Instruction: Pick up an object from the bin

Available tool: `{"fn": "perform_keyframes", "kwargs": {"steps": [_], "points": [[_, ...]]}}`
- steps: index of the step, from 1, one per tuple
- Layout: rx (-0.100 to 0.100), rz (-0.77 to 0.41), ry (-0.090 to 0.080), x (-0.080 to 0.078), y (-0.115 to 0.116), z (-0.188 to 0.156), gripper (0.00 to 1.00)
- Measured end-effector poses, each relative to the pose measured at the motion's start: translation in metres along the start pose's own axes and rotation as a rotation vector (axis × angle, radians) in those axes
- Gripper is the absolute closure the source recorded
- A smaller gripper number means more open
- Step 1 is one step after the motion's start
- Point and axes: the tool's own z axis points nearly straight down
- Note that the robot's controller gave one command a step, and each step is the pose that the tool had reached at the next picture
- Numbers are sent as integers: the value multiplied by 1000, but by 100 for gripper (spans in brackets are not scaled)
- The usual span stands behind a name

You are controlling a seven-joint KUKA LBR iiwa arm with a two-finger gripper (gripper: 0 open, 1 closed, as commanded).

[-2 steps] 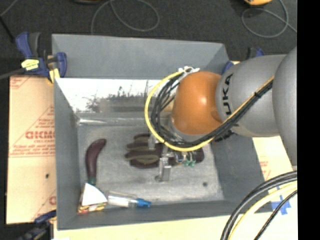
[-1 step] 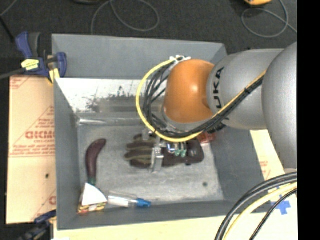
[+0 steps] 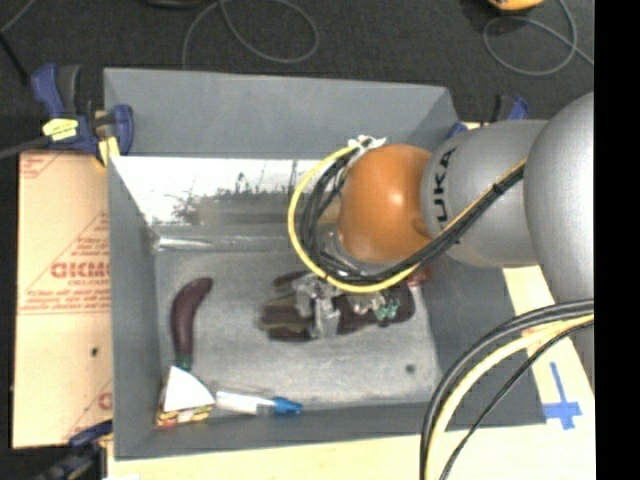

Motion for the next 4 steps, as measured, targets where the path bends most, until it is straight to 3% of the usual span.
{"fn": "perform_keyframes", "kwargs": {"steps": [2,4], "points": [[-1,-9,-1,0,-1,1,100],[1,-18,-4,-11,1,4,100]]}}
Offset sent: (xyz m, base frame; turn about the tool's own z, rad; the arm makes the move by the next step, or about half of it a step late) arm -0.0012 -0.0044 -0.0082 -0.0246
